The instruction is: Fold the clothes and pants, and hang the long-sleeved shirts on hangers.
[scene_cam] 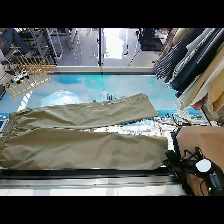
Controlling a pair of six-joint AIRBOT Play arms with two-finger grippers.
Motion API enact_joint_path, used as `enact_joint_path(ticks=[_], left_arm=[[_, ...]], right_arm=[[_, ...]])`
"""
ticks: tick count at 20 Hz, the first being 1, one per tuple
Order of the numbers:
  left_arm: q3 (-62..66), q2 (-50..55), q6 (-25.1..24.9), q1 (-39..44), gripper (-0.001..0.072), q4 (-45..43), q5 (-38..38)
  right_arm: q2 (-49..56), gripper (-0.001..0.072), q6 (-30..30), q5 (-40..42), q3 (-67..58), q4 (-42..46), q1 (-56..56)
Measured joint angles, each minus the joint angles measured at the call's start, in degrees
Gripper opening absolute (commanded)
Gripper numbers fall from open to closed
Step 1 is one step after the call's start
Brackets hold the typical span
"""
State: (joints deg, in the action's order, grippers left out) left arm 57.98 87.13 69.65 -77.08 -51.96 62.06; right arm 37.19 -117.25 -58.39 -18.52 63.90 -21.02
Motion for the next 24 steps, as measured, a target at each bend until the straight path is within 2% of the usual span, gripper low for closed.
enact_joint_path(ticks=[10,11,12,13,17,19,24], left_arm=[[0.04,2.03,1.81,5.68,0.0475,0.15,-3.96],[0.07,2.43,2.36,6.69,0.038,0.57,-4.37],[0.07,2.82,3.06,7.65,0.0147,0.46,-5.03],[0.02,3.3,3.8,8.44,0.0024,0.2,-5.79],[0.13,4.02,5.18,10.1,0.0015,0.22,-6.43],[0.92,3.89,4.48,9.81,0.0014,-0.37,-6.14],[9.92,1.64,0.57,7.48,0.0012,-0.57,1.03]], right_arm=[[0.0,0.0013,6.34,2.1,-5.79,-3.54,0.0],[0.0,0.0013,6.51,2.1,-5.97,-3.58,0.02],[0.0,0.0013,6.8,2.14,-6.08,-3.74,0.0],[0.0,0.0013,6.95,2.19,-6.14,-3.76,0.02],[0.0,0.0013,8.02,2.05,-6.32,-3.96,0.02],[-0.02,0.0012,10.69,0.9,-6.64,-4.0,0.11],[-0.02,0.0012,25.4,-3.43,-12.24,-4.15,2.8]])
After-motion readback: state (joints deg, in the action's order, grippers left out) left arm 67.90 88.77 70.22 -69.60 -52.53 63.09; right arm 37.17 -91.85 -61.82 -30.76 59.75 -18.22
